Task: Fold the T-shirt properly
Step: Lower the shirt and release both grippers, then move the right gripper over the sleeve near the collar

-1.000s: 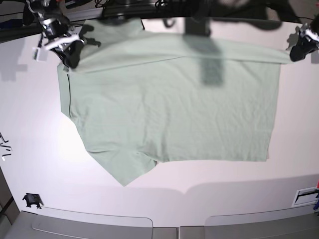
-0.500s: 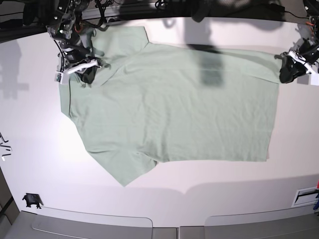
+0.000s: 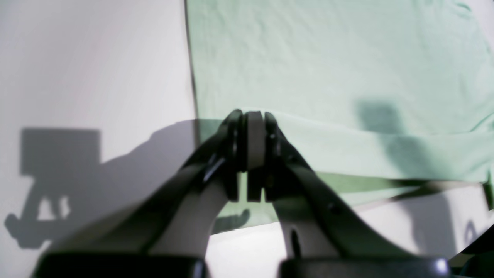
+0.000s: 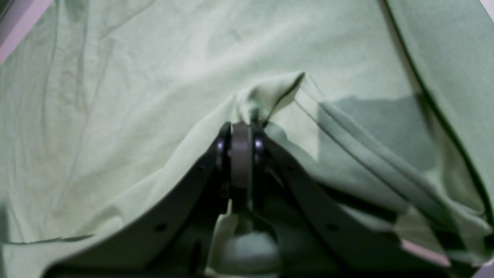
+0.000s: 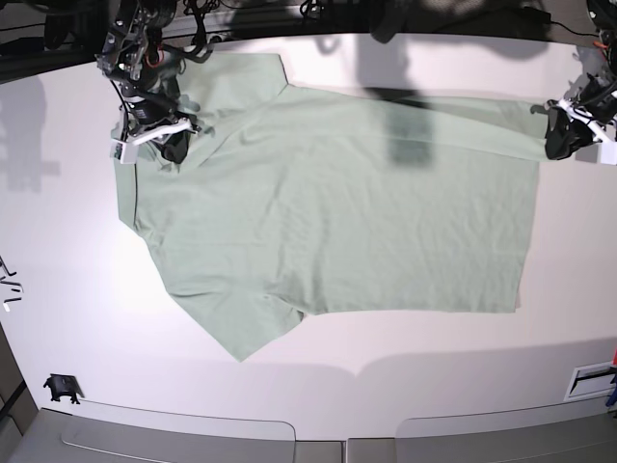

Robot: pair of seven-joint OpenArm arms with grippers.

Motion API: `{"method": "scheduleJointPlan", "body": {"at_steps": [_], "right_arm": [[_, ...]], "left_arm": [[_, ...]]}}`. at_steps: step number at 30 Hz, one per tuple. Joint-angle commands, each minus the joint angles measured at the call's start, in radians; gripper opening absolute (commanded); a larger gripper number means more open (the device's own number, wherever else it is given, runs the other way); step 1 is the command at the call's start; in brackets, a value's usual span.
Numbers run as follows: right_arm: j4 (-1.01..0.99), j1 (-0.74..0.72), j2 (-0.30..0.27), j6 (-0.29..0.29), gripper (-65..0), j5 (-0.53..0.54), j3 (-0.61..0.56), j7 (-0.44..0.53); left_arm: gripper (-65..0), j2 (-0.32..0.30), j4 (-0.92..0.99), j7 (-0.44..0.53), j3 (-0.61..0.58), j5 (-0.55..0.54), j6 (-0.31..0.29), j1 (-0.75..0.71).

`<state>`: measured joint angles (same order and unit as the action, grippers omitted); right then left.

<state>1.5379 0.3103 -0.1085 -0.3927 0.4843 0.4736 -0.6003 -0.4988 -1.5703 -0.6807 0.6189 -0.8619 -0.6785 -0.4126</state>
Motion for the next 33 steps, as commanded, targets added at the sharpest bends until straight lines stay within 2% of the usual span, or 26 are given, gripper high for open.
{"method": "scheduleJointPlan", "body": {"at_steps": [1, 2, 4, 5, 6, 13, 18, 21, 26, 29, 33], "right_arm": [[0.012, -0.003, -0.008, -0.014, -65.0, 0.022, 0.004, -0.030], [0.018, -0.003, -0.008, -0.034, -62.1, 0.051, 0.004, -0.054], [0.041, -0.003, -0.008, -0.076, -45.3, 0.109, 0.005, -0.114], [0.058, -0.003, -0.008, -0.084, -39.0, 0.132, 0.005, -0.140], [0.079, -0.002, -0.008, -0.087, -35.7, 0.143, 0.005, -0.158], [0.271, -0.001, -0.007, -0.087, -35.4, 0.144, 0.075, -0.249], [0.389, 0.050, -0.007, -0.086, -35.4, 0.151, 0.195, -0.272], [0.423, 0.116, -0.007, -0.087, -35.4, 0.211, 0.258, -0.310], [0.426, 0.262, 0.004, -0.106, -35.5, 0.333, 0.342, -0.403], [0.424, 0.346, 0.034, -0.094, -35.7, 0.335, 0.363, -0.414], [0.367, 0.409, 0.063, -0.094, -40.3, 0.335, 0.346, -0.391]], "left_arm": [[-65.0, -0.022, -0.012, 0.021, 0.010, -0.017, -0.002, 0.002], [-63.5, -0.030, -0.012, 0.016, 0.010, -0.018, -0.002, 0.001], [-45.6, -0.059, -0.013, 0.016, 0.010, -0.022, -0.002, 0.000], [-40.4, -0.079, -0.013, 0.016, 0.010, -0.030, -0.002, 0.000], [-38.9, -0.101, -0.013, 0.017, 0.011, -0.039, -0.002, 0.000], [-38.9, -0.195, -0.013, 0.019, 0.141, -0.090, -0.002, 0.000], [-38.9, -0.224, -0.013, 0.019, 0.275, -0.090, -0.002, -0.001], [-38.9, -0.239, -0.013, 0.016, 0.321, -0.090, -0.002, -0.001], [-38.9, -0.250, -0.013, 0.016, 0.331, -0.089, -0.002, -0.003], [-38.9, -0.250, -0.013, 0.016, 0.330, -0.089, -0.002, -0.003], [-38.9, -0.250, -0.013, 0.020, 0.330, -0.093, -0.002, -0.003]]}}
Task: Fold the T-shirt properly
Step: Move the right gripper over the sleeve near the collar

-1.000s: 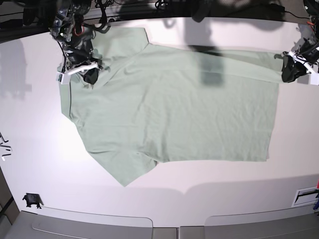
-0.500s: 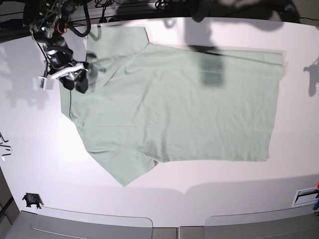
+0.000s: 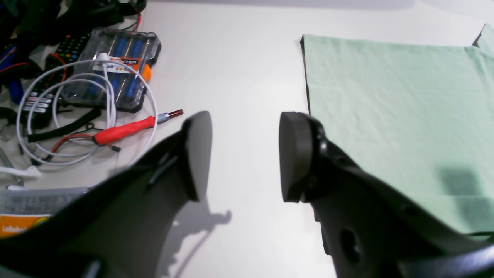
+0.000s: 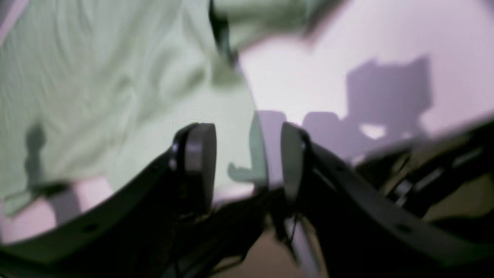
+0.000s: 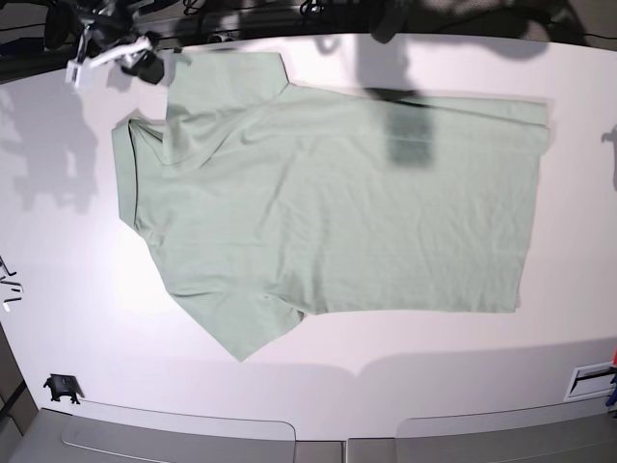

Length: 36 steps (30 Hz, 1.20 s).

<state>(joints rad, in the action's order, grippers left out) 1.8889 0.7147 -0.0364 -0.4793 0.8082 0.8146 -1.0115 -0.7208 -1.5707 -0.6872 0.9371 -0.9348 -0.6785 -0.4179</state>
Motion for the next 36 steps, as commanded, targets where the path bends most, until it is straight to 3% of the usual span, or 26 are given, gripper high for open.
{"method": "scheduleJointPlan", "body": {"at_steps": [1, 9, 23, 28, 36], "right_arm": [[-0.007, 0.003, -0.004, -0.008, -40.3, 0.011, 0.002, 0.023], [-0.124, -0.005, 0.003, -0.008, -40.3, 0.034, -0.017, 0.073], [-0.127, -0.074, 0.004, -0.010, -40.3, 0.063, -0.017, 0.048], [-0.127, -0.080, 0.004, -0.011, -45.2, 0.059, -0.018, 0.042], [-0.127, -0.080, 0.006, -0.011, -45.4, 0.059, -0.018, 0.034]], "left_arm": [[-38.9, -0.027, -0.013, 0.027, 0.012, -0.021, -0.002, 0.002], [-38.9, -0.027, -0.013, 0.029, 0.012, -0.020, -0.002, 0.003], [-38.9, -0.027, -0.013, 0.031, 0.012, -0.020, -0.002, 0.003], [-39.0, -0.027, -0.013, 0.031, 0.012, -0.020, -0.002, 0.003], [-39.0, -0.027, -0.013, 0.030, 0.012, -0.020, -0.002, 0.003]]}}
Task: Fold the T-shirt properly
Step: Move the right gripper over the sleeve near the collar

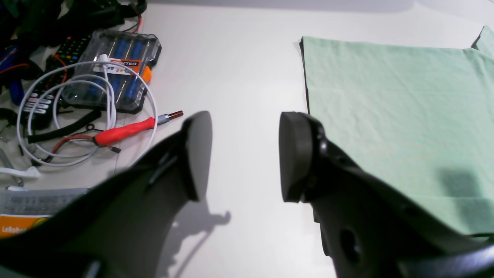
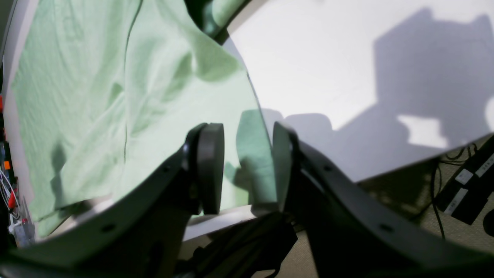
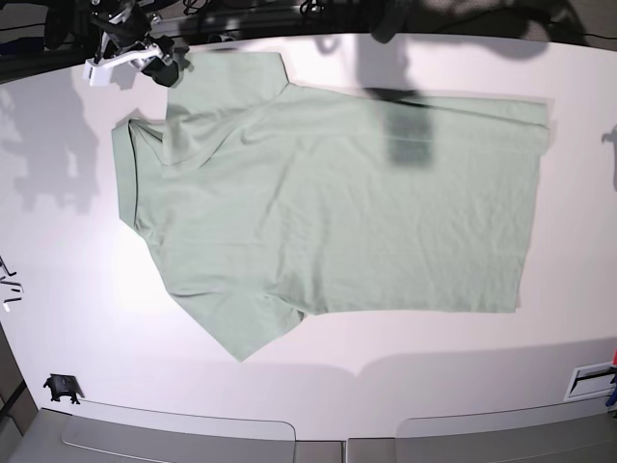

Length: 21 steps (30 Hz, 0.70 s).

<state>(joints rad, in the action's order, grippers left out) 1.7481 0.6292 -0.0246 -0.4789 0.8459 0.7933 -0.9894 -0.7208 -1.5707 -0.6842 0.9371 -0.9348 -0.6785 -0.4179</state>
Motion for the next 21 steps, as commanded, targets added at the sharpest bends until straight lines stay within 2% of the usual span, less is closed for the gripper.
{"method": "scheduleJointPlan", "body": {"at_steps": [1, 6, 21], "right_arm": [[0.014, 0.006, -0.005, -0.011, -45.4, 0.018, 0.004, 0.006], [0.014, 0.006, -0.006, -0.011, -45.4, -0.038, 0.003, -0.004], [0.014, 0.006, -0.005, -0.013, -45.4, -0.035, 0.003, -0.023]], "left_arm": [[-39.0, -0.027, -0.013, 0.027, 0.012, -0.020, -0.002, 0.003], [-38.9, -0.027, -0.013, 0.027, 0.012, -0.020, -0.002, 0.003], [-39.0, -0.027, -0.013, 0.027, 0.012, -0.020, -0.002, 0.003]]}}
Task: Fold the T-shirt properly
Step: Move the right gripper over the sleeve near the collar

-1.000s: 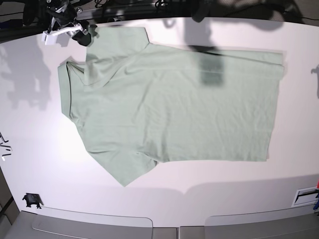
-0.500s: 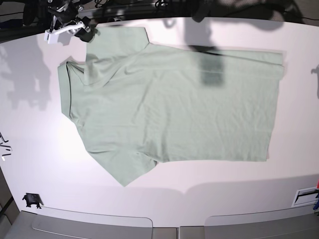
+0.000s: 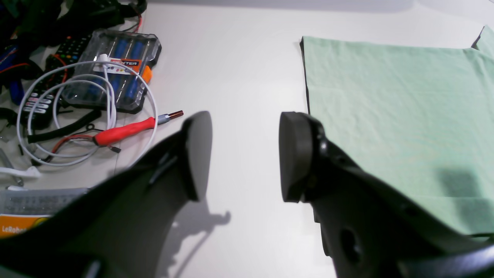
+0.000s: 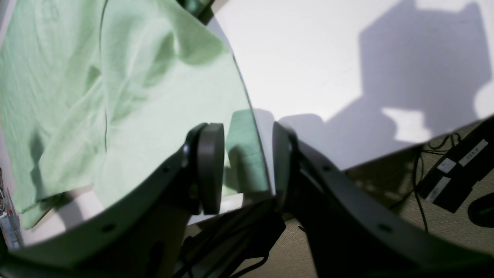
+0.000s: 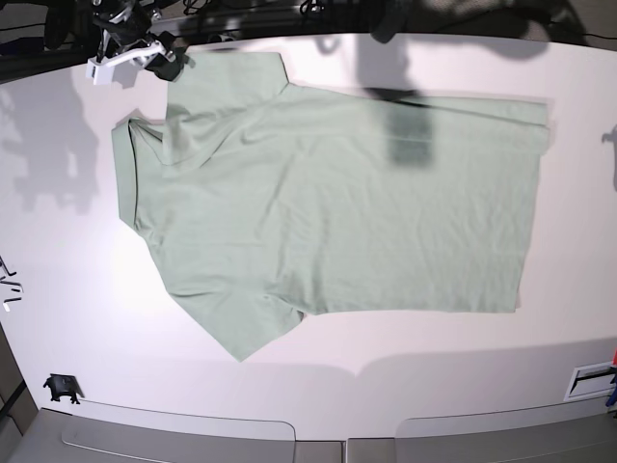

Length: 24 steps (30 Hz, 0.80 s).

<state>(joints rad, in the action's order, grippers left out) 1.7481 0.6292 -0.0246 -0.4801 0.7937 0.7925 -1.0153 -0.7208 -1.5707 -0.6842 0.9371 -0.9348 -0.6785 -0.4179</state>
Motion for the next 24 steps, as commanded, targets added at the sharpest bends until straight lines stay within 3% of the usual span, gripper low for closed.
{"method": "scheduleJointPlan", "body": {"at_steps": [1, 14, 24], "right_arm": [[0.014, 0.006, -0.005, -0.018, -45.4, 0.017, 0.004, 0.002], [0.014, 0.006, -0.005, -0.041, -45.4, 0.017, -0.010, -0.018], [0.014, 0.005, -0.005, -0.026, -45.4, -0.064, -0.163, 0.005]], "left_arm": [[-39.0, -0.027, -0.013, 0.027, 0.012, -0.020, -0.002, 0.003], [-39.0, -0.027, -0.013, 0.027, 0.012, -0.020, -0.002, 0.003], [-39.0, -0.027, -0.013, 0.027, 0.012, -0.019, -0.002, 0.002]]}}
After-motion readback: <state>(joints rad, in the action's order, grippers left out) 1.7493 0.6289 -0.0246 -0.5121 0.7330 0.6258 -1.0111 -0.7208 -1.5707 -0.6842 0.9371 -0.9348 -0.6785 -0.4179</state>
